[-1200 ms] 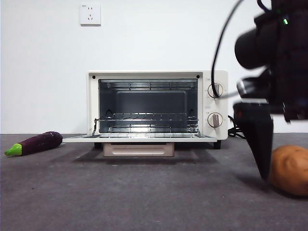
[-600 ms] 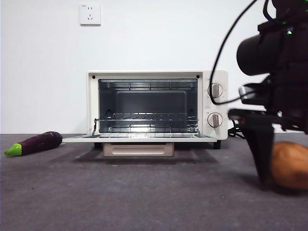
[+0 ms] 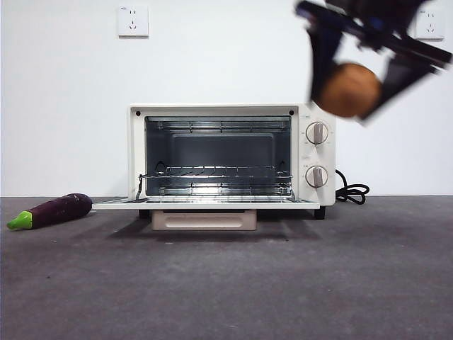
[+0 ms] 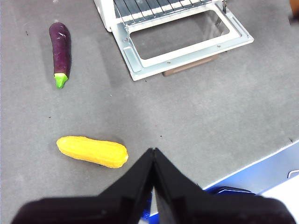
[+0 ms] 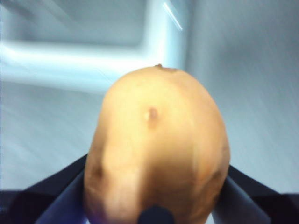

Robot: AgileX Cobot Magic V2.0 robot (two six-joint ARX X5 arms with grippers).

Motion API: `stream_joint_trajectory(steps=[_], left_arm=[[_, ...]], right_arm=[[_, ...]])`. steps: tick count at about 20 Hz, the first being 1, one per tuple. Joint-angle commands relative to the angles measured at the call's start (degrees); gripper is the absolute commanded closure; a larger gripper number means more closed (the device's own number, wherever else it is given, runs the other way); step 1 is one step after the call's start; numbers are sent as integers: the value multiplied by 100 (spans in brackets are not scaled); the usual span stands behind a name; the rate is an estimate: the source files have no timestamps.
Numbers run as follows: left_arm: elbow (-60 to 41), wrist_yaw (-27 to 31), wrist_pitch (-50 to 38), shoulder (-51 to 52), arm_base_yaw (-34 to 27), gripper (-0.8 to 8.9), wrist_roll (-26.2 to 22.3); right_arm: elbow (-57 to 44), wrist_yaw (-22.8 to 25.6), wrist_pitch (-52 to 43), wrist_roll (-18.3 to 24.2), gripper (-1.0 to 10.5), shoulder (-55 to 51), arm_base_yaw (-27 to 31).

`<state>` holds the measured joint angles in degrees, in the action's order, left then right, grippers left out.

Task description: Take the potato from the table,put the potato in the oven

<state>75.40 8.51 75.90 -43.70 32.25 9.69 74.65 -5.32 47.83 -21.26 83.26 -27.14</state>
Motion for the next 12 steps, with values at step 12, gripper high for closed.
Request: stream_joint_trajectory(steps=[12], left_arm=[[-44, 804, -26, -17, -17, 819, -140]], right_arm=[[455, -1008, -3180, -621, 884, 1631, -516]])
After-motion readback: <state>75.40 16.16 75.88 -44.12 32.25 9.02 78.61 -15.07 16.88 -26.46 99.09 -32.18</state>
